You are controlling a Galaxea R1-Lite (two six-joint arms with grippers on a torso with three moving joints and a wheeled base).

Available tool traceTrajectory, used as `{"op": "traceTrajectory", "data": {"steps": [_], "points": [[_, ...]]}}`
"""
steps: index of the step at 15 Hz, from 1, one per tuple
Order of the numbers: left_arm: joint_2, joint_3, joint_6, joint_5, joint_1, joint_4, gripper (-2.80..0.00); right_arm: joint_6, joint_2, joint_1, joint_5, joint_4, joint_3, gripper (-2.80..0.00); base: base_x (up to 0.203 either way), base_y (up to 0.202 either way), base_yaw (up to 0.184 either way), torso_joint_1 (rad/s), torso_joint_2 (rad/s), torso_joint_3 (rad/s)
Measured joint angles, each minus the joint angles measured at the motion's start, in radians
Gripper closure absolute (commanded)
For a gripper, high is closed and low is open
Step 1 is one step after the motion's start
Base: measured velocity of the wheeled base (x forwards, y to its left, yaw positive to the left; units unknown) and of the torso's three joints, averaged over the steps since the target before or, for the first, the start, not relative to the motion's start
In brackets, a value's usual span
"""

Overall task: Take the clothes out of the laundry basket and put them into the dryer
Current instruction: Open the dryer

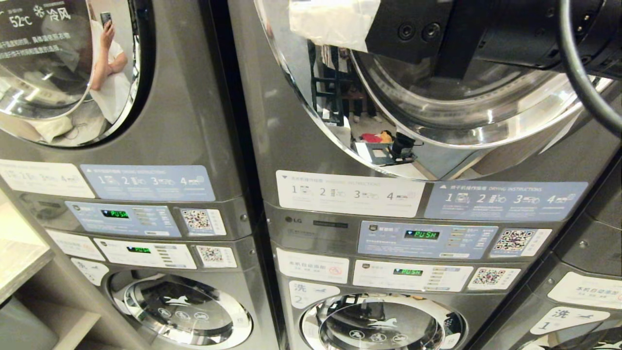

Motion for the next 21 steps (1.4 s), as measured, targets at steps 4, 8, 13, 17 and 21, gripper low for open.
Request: {"op": "traceTrajectory", "data": {"steps": [4, 8, 13, 17, 21], "points": [[0.0, 0.0, 0.0, 0.0, 0.0, 0.0, 0.0, 0.002, 0.012, -0.009, -0.018, 0.0, 0.0, -2.8, 0.0, 0.0, 0.0, 0.0, 0.0, 0.0], [0.0, 0.0, 0.0, 0.0, 0.0, 0.0, 0.0, 0.005, 0.027, -0.008, -0.011, 0.001, -0.014, -2.8, 0.0, 0.0, 0.0, 0.0, 0.0, 0.0], [0.0, 0.0, 0.0, 0.0, 0.0, 0.0, 0.0, 0.006, 0.021, -0.006, 0.068, 0.005, -0.004, -2.8, 0.0, 0.0, 0.0, 0.0, 0.0, 0.0], [0.0, 0.0, 0.0, 0.0, 0.0, 0.0, 0.0, 0.004, -0.028, -0.006, 0.125, 0.008, 0.06, -2.8, 0.0, 0.0, 0.0, 0.0, 0.0, 0.0], [0.0, 0.0, 0.0, 0.0, 0.0, 0.0, 0.0, 0.002, -0.124, -0.005, 0.129, 0.007, 0.173, -2.8, 0.0, 0.0, 0.0, 0.0, 0.0, 0.0]]}}
